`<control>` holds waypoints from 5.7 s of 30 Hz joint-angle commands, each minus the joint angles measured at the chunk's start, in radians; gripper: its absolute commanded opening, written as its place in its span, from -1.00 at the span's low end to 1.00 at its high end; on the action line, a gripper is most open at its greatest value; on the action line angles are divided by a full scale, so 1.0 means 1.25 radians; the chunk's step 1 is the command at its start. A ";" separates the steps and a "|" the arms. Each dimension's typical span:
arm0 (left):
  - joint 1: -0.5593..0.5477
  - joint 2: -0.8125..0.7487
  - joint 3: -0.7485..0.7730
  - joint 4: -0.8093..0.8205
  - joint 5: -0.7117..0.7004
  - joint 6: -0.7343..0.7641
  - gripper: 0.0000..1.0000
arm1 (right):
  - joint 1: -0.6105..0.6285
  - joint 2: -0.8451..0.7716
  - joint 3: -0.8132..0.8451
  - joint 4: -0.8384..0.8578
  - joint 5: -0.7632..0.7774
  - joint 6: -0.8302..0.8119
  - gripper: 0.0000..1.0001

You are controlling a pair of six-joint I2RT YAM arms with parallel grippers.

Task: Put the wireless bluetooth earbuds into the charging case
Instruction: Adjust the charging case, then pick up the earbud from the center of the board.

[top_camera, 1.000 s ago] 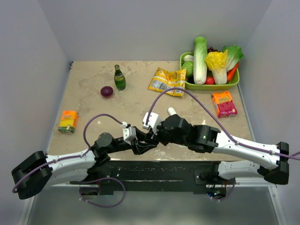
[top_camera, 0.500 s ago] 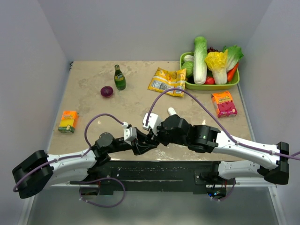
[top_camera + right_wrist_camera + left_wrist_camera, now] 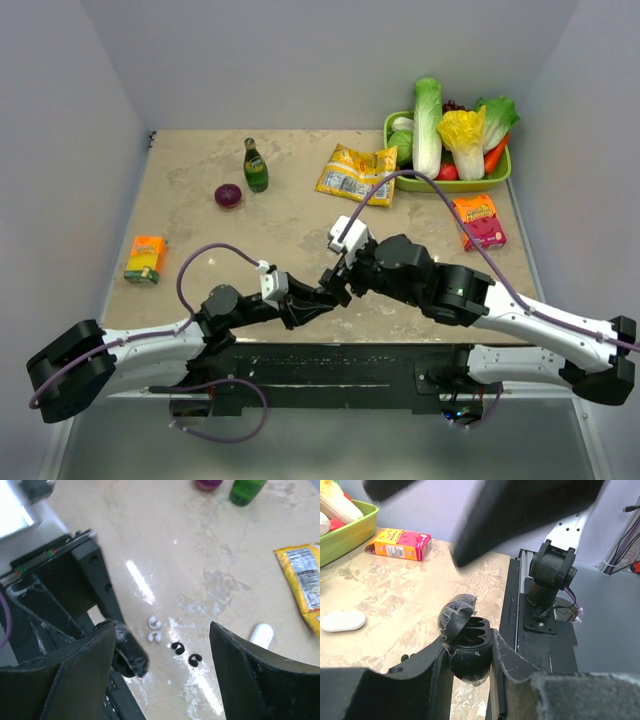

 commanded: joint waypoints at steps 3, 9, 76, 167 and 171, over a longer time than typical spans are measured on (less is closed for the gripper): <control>0.003 -0.010 -0.022 0.084 -0.034 -0.003 -1.00 | -0.057 -0.057 -0.020 0.078 -0.008 0.045 0.54; 0.003 -0.018 -0.028 0.088 -0.039 -0.005 -1.00 | -0.057 -0.039 -0.022 0.062 -0.105 0.029 0.40; 0.003 -0.066 -0.002 -0.027 -0.029 0.026 -0.06 | -0.008 0.018 0.035 -0.079 -0.105 -0.053 -1.00; 0.033 -0.076 -0.372 0.671 -0.125 -0.243 -1.00 | -0.167 0.023 -0.384 0.291 0.146 0.393 -0.30; 0.034 -0.069 -0.372 0.671 -0.106 -0.235 -1.00 | -0.219 0.101 -0.392 0.349 0.062 0.381 -0.38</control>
